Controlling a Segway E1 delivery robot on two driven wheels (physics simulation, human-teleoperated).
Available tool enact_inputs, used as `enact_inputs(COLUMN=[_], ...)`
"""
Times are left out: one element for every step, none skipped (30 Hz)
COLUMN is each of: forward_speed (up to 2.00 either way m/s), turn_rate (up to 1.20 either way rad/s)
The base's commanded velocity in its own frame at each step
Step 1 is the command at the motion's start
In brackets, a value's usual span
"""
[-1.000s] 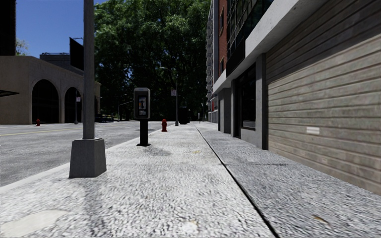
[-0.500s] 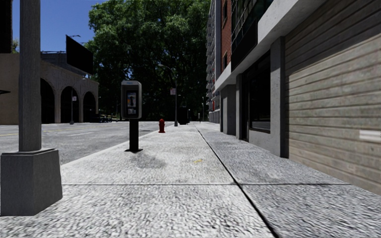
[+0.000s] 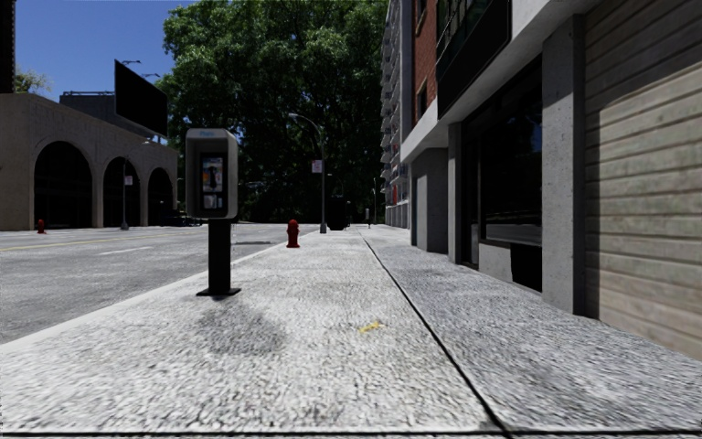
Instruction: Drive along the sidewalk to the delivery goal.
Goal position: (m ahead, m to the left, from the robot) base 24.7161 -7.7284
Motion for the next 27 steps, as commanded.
enact_inputs(forward_speed=[2.0, 2.0, 2.0, 2.0, 2.0, 2.0, 2.0, 2.0, 2.0, 2.0, 2.0, 2.0, 2.0, 2.0, 2.0, 2.0, 2.0, 2.0, 2.0, 2.0, 2.0, 2.0, 2.0, 2.0, 2.0, 2.0, 2.0], turn_rate=[0.0, 0.0, 0.0, 0.0, 0.0, 0.0, 0.0, 0.0, 0.0, 0.0, 0.0, 0.0, 0.0, 0.0, 0.0, 0.0, 0.0, 0.0, 0.0, 0.0, 0.0, 0.0, 0.0, 0.0, 0.0, 0.0, 0.0])
